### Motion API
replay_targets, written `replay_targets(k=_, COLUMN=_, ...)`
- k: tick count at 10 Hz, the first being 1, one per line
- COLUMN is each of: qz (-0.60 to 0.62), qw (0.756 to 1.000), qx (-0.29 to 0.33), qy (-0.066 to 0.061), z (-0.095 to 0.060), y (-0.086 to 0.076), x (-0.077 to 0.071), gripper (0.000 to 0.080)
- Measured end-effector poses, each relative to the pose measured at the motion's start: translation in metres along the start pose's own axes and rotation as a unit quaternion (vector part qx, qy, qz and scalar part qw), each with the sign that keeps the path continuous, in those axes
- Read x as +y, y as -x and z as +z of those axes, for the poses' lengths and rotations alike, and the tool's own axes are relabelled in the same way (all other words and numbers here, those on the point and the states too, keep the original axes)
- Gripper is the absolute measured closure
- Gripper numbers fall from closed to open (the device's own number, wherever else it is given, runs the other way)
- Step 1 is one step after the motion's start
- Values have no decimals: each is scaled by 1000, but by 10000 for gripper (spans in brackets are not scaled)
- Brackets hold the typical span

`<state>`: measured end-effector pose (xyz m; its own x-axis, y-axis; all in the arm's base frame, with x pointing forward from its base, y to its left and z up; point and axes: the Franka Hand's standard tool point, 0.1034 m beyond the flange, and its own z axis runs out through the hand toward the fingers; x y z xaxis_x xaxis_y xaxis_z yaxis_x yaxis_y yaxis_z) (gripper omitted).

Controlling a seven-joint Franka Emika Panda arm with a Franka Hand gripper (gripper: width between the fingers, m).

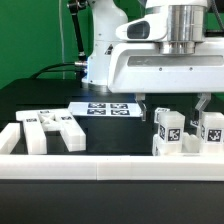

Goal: Assemble chair

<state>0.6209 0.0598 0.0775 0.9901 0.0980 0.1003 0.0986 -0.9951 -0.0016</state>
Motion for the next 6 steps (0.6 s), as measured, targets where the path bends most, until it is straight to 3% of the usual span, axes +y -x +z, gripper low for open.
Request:
replay_targets(k=2, qz=-3, qw=1000, qx=0, qy=1, z=0, y=0, x=1, gripper=162)
replay_targets(k=4, qz=-3, qw=1000, qx=0, qy=1, z=0, y=0, x=1, gripper=515)
replay_targets(k=6, qz=15, qw=1000, qx=0, qy=1, z=0, y=0, x=1, gripper=511)
